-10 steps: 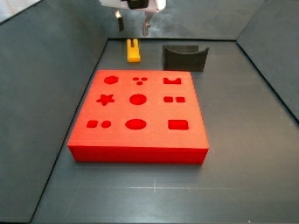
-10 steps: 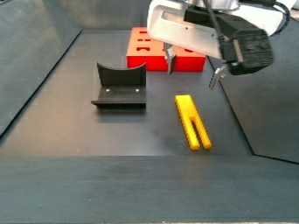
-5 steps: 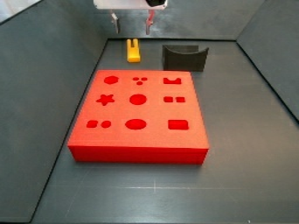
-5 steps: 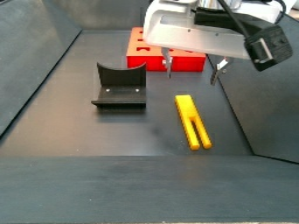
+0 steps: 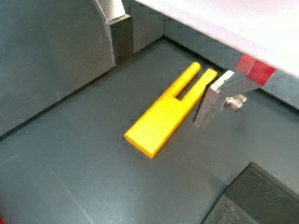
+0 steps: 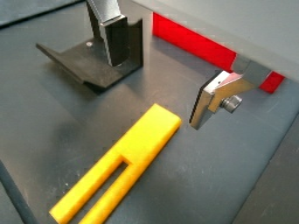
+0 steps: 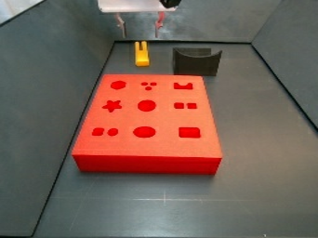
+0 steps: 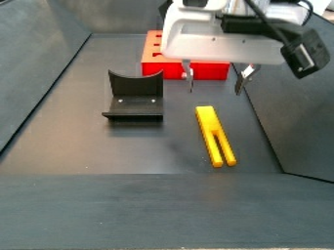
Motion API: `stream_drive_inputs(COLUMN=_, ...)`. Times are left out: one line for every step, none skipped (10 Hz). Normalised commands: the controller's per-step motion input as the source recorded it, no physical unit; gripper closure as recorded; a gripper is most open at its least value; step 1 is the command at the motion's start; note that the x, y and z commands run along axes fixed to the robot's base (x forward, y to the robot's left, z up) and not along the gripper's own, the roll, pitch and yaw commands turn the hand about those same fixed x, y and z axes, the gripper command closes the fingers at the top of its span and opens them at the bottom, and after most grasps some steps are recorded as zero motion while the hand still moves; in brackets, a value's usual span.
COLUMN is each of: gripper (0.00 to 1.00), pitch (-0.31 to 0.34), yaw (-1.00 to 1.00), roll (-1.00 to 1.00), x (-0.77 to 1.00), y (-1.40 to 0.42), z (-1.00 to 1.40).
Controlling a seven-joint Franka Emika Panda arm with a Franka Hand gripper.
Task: Pick up the square-circle object. Move up. Rotate the square-circle object. Place the square-circle object on the fixture. Regrasp the square-circle object. Move to above the board. Insert the square-circle object.
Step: Rotate the square-circle object.
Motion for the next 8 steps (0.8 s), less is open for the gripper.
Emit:
stream_drive_inputs(gripper=0.0, pitch=-0.044, yaw=-0.03, roll=-0.01, x=0.03, y=0.0, z=-1.0)
stream_drive_inputs(gripper=0.0, pitch=-0.055, yaw=-0.02, roll=-0.03, x=0.03, y=0.0, z=-1.0)
stream_drive_inputs(gripper=0.0, pitch=-0.061, yaw=-0.01, roll=-0.05, x=0.04, y=0.0, z=-1.0)
stream_drive_inputs(gripper=0.0, pitch=-0.072, yaw=0.0, roll=-0.07, x=0.04, y=0.01, z=-0.97)
stream_drive_inputs(gripper=0.0, pitch=-0.08, yaw=0.0, roll=-0.09, x=0.04, y=0.01, z=-0.87)
stream_drive_inputs(gripper=0.0, pitch=-0.09, yaw=0.0, roll=-0.1, x=0.04, y=0.01, z=-0.77)
stream_drive_inputs(gripper=0.0, pitch=-0.095, yaw=0.0, roll=-0.12, x=0.04, y=0.01, z=-0.68)
stream_drive_inputs(gripper=0.0, pitch=-0.104, yaw=0.0, roll=-0.14, x=0.04, y=0.01, z=-0.57)
